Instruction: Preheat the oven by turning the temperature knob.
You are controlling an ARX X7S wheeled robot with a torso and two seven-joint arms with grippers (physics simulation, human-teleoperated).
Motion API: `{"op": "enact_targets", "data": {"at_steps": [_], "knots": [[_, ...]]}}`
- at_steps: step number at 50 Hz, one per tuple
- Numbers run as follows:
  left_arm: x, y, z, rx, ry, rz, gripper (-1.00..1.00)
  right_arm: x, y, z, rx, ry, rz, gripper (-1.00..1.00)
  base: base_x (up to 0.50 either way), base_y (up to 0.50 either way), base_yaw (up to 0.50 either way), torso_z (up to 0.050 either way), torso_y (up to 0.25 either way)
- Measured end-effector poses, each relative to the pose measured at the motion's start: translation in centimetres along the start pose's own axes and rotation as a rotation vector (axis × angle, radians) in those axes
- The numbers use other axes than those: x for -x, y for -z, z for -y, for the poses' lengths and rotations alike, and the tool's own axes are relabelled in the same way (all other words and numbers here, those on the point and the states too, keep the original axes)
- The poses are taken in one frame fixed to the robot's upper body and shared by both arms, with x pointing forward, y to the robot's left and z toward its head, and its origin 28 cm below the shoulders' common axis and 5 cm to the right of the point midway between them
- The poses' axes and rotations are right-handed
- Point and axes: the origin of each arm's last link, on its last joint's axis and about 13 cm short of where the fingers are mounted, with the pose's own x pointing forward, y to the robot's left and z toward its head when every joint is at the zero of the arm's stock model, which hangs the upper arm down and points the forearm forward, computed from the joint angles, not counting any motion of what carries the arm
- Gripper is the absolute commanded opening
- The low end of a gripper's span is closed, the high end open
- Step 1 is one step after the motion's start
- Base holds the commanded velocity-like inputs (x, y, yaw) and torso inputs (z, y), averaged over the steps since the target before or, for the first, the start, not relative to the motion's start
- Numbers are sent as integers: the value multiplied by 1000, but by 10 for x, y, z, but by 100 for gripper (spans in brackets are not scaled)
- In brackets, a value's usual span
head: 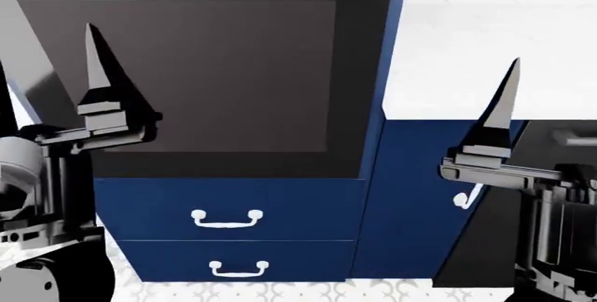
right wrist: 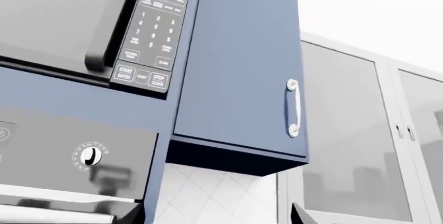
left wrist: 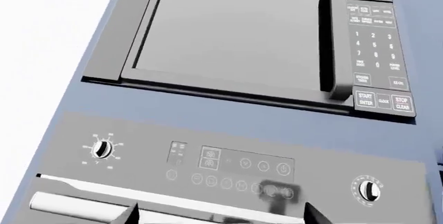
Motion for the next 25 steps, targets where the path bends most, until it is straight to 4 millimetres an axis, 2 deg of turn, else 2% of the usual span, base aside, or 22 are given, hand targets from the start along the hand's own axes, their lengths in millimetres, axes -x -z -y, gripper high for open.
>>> {"op": "enact_targets", "data": {"at_steps": [10, 25], "knots": [[-7, -18, -2, 14, -9, 101, 100, -5, -15, 4, -10, 13, 67, 100, 0, 500, 0, 0, 0], [-5, -27, 0, 14, -2, 158, 100, -3, -25, 4, -20, -20, 111, 100, 0, 500, 0, 0, 0]]}}
